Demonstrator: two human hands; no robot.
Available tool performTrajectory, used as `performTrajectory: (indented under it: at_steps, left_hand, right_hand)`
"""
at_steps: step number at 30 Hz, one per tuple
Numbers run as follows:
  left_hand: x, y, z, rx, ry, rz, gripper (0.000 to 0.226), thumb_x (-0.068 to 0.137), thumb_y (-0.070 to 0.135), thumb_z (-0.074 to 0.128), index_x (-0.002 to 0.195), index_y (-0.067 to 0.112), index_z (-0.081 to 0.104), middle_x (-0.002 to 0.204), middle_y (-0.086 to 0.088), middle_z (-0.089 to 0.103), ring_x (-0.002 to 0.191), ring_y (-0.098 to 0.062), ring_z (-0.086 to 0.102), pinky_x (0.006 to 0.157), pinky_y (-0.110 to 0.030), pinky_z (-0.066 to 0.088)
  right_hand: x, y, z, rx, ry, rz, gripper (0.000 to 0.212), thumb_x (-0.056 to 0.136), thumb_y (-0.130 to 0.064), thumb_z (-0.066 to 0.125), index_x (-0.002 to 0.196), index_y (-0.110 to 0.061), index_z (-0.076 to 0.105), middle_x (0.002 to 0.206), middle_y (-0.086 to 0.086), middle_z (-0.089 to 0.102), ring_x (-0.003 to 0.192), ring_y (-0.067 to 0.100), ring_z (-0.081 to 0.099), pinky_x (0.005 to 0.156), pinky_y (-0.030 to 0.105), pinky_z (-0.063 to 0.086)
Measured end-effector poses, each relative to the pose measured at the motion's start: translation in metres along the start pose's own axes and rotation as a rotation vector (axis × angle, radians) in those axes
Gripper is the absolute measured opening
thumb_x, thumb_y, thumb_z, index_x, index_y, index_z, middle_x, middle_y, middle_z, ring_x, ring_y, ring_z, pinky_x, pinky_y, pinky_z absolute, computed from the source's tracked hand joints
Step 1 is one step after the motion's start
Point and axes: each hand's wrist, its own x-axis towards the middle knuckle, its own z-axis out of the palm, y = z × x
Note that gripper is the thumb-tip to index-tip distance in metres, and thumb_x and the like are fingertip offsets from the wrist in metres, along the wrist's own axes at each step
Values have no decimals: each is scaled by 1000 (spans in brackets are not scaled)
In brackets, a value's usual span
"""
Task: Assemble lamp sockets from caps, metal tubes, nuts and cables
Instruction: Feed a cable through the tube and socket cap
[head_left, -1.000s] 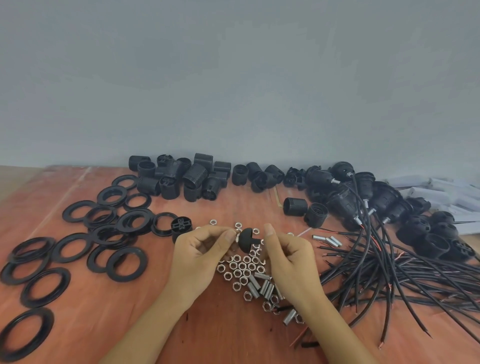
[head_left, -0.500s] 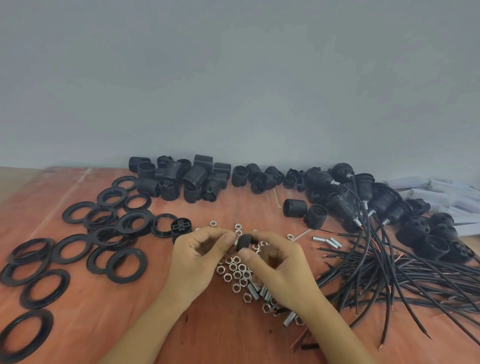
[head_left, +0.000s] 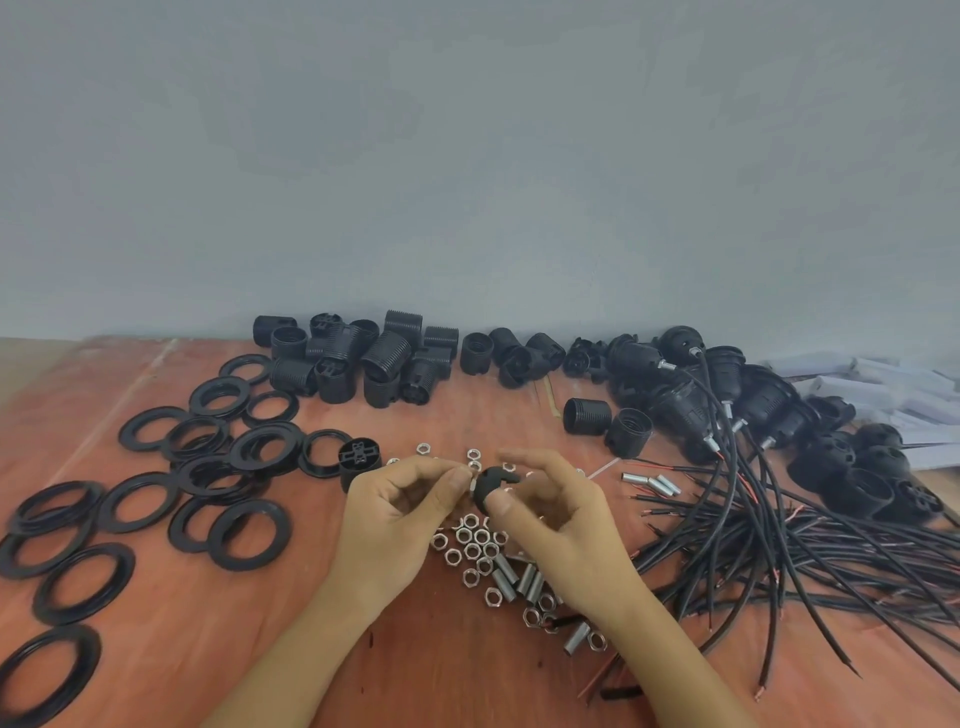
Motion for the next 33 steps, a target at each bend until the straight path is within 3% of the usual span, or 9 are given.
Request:
performTrajectory:
  at_steps: [2,5,8,13,19,23,27,31,33]
  left_hand:
    - [0,0,-1,12,1,1,10,80,18,66,82,13,75,67,1,73,58,-2,64,57,-12,49]
    - [-1,-1,1,18,-9,-24,11,78,20,68,82,14,76,68,1,73,58,-2,64,57,-13,50]
    - [0,-1,0,6,20,-26,11,80,20,66,81,14,76,64,-1,70,55,-3,61,55,-14,49]
    - [2,0,-2,-49,63,-45,11,79,20,66,79,19,77,62,-5,69,53,-6,59,54,-16,50]
    - [1,0,-2,-18,79,-62,14,78,23,66,82,15,76,62,-4,69,53,-6,58,54,-16,50]
    - [1,1,0,-17,101,-74,13,77,23,66,81,16,76,62,-4,69,53,-7,58,55,-16,50]
    - [0,0,1,2,94,-76,14,77,23,65,82,14,75,62,-2,70,52,-4,58,54,-14,49]
    - [-1,0,1,-12,62,-87,17,77,25,66,83,12,76,63,-4,70,54,-5,60,55,-14,49]
    - [-1,-2,1,-59,46,-127,20,75,29,68,82,13,77,65,-5,70,57,-7,61,57,-15,50]
  right_hand:
    - [1,0,0,-19,1,-29,28,87,-55,60,82,-29,72,58,4,65,49,6,57,48,27,48]
    - [1,1,-3,-95,27,32,68,93,-66,39,58,-14,65,45,11,56,37,6,44,43,16,37]
    - [6,-8,-28,-164,-109,148,71,85,-77,33,78,-17,71,63,7,69,48,17,57,49,23,44]
    - [5,-11,-96,-390,-282,290,22,78,-31,80,96,-25,70,86,-2,75,78,19,70,79,39,58]
    - [-2,-7,-106,-538,-502,493,43,66,-18,84,99,-33,61,92,-17,73,84,2,64,80,28,53]
    - [0,-6,-105,-516,-413,441,24,74,-16,84,91,-24,69,81,-8,75,80,16,70,82,33,56]
    - [1,-5,-107,-370,-185,334,9,75,-18,84,80,-22,78,75,-3,75,68,9,68,70,24,55]
    - [6,-2,-79,-261,211,3,9,77,-17,80,83,-24,78,76,-9,74,69,5,68,67,17,52]
    - [8,-2,-58,-227,253,-166,12,80,-15,78,87,-25,77,81,-13,73,77,5,69,72,14,52]
